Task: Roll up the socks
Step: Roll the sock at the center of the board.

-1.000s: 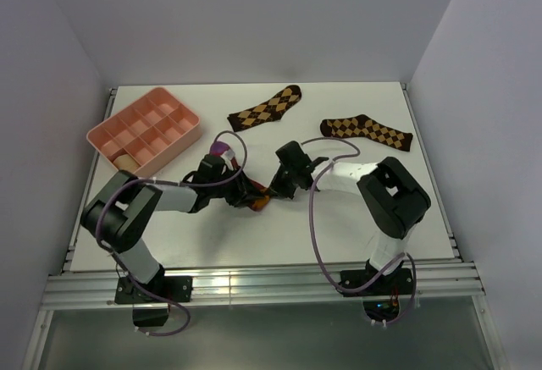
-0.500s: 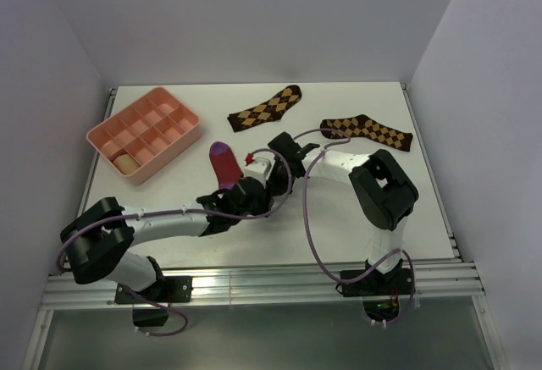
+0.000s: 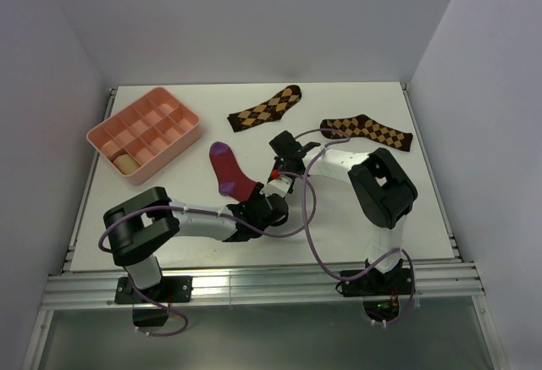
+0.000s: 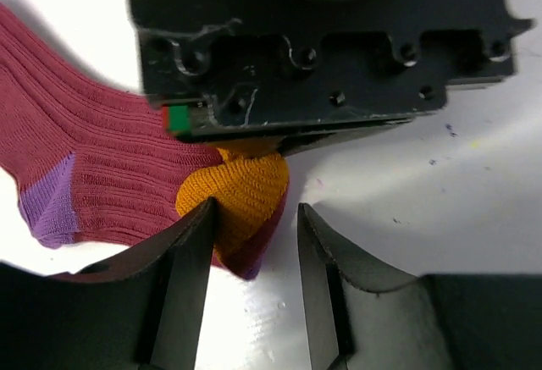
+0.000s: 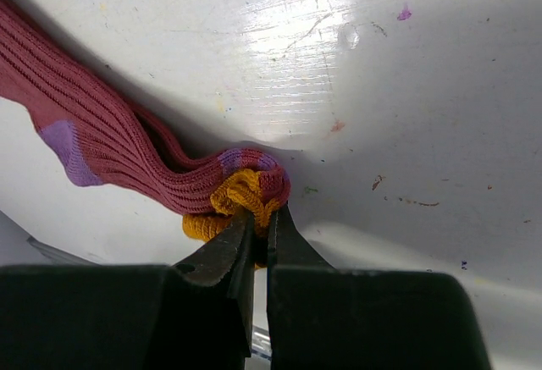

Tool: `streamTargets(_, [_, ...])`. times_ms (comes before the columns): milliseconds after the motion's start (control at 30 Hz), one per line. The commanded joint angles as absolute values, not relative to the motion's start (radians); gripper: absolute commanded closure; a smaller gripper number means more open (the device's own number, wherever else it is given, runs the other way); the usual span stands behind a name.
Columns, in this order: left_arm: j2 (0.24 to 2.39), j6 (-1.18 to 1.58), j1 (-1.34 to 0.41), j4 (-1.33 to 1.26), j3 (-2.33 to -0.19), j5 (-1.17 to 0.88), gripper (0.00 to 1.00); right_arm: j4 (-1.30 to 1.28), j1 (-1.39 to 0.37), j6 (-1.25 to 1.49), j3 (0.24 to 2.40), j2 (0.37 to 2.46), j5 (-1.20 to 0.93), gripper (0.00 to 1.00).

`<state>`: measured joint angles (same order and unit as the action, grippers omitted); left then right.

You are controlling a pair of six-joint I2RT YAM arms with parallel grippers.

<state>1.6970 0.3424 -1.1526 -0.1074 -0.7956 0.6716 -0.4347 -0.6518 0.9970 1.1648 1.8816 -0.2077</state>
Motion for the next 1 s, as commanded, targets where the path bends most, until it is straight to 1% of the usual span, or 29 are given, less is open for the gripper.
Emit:
streamTargets(0, [1.746,0.31,-1.16,-0.106,-0.836,0.733,0.53,-0.465,-0.653,0.976,1.163,1.914,-0.202,1.0])
streamTargets(67, [1.759,0.322,-1.16,-0.098,-0.834,0.732,0.54,-0.46,-0.652,0.974,1.161,1.914,-0.215,1.0])
streamTargets(100, [1.781,0.337,-1.16,-0.077,-0.838,0.733,0.59,-0.457,-0.652,0.973,1.161,1.914,-0.219,1.0])
streamTargets(167, [1.798,0.359,-1.16,-0.057,-0.842,0.744,0.71,-0.436,-0.649,0.971,1.149,1.91,-0.233,1.0])
streamTargets(200, [1.807,0.377,-1.16,-0.052,-0.842,0.744,0.83,-0.425,-0.649,0.973,1.143,1.901,-0.245,1.0])
streamTargets(300, [1.804,0.405,-1.16,-0.031,-0.836,0.727,0.99,-0.377,-0.637,0.977,1.117,1.885,-0.274,1.0])
streamTargets(333, [1.799,0.411,-1.158,-0.022,-0.835,0.721,0.99,-0.367,-0.632,0.979,1.109,1.872,-0.278,0.99])
streamTargets(433, [1.769,0.44,-1.157,-0.006,-0.828,0.686,0.99,-0.305,-0.611,0.986,1.078,1.826,-0.284,0.91])
streamTargets(467, [1.746,0.449,-1.154,-0.002,-0.825,0.654,0.99,-0.272,-0.598,0.991,1.062,1.812,-0.284,0.84])
streamTargets(533, [1.718,0.485,-1.137,-0.003,-0.813,0.611,0.99,-0.238,-0.583,0.997,1.045,1.766,-0.279,0.76])
streamTargets(567, [1.691,0.5,-1.126,0.03,-0.808,0.589,0.99,-0.217,-0.578,0.997,1.036,1.75,-0.275,0.71])
streamTargets(667, [1.643,0.551,-1.072,0.035,-0.778,0.474,0.99,-0.18,-0.561,0.993,1.02,1.689,-0.235,0.6])
streamTargets(700, [1.611,0.578,-1.036,0.025,-0.769,0.403,0.99,-0.17,-0.557,0.992,1.014,1.662,-0.221,0.53])
streamTargets(767, [1.568,0.607,-0.99,0.009,-0.73,0.321,0.99,-0.154,-0.557,1.002,0.996,1.637,-0.184,0.47])
streamTargets(800, [1.557,0.636,-0.939,0.009,-0.717,0.239,0.99,-0.143,-0.557,1.008,0.982,1.612,-0.175,0.45])
streamTargets(867, [1.533,0.669,-0.888,-0.041,-0.675,0.171,0.99,-0.097,-0.558,1.034,0.933,1.592,-0.154,0.42])
streamTargets(967, [1.508,0.738,-0.775,-0.093,-0.617,0.03,0.99,-0.055,-0.568,1.051,0.887,1.58,-0.153,0.42])
